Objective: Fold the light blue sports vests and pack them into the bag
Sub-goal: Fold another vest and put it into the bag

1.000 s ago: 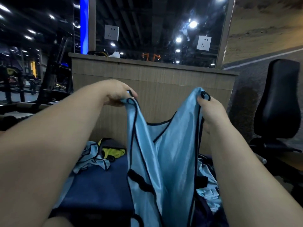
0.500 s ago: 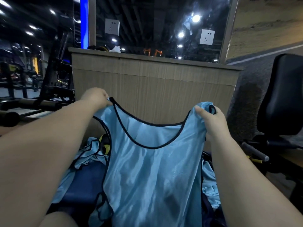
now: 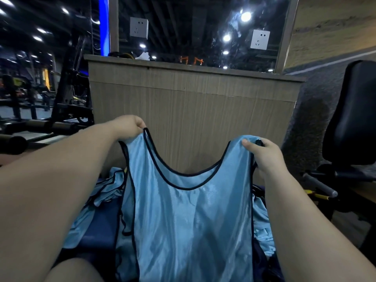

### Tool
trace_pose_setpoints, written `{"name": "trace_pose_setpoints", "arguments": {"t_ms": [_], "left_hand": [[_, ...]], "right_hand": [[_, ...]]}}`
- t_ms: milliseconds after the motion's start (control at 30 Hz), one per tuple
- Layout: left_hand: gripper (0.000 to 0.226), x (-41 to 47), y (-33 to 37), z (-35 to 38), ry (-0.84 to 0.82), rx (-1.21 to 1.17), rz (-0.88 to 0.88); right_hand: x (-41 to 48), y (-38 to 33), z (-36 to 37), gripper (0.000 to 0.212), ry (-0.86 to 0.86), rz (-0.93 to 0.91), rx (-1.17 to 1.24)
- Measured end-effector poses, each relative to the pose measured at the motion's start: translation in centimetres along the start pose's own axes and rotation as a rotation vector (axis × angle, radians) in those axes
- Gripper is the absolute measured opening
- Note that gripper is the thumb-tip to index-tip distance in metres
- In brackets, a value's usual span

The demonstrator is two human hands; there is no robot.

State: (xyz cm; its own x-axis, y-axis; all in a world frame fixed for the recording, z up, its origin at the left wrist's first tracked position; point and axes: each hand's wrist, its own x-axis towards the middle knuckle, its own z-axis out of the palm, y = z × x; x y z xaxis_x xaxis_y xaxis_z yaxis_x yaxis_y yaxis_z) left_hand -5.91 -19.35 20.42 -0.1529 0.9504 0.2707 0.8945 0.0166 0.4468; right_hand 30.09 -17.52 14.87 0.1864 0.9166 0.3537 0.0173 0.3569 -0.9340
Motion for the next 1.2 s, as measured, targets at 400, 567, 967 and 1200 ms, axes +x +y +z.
{"name": "trace_pose_setpoints", "arguments": {"t_ms": [400, 567, 967, 1200], "left_hand": [[0.039, -0.1, 0.0, 0.9, -0.295, -0.072, 0.071], [0.032, 0.4, -0.9, 0.4, -0.215, -0.040, 0.067], [0.026, 0.9, -0.5, 1.0, -0.123, 0.034, 0.040], [0.037, 1.4, -2.1, -0.1, 0.111, 0.071, -0.089]], "right_hand": [[1.0, 1.7, -0.8, 0.009, 0.061, 0.006, -0.044], [0.7, 1.7, -1.0, 0.010, 0.026, 0.062, -0.029], [0.4, 2.3, -0.2, 0.007, -0.021, 0.092, -0.031], [1.2, 2.1, -2.1, 0.012, 0.070, 0.283, 0.334]]}}
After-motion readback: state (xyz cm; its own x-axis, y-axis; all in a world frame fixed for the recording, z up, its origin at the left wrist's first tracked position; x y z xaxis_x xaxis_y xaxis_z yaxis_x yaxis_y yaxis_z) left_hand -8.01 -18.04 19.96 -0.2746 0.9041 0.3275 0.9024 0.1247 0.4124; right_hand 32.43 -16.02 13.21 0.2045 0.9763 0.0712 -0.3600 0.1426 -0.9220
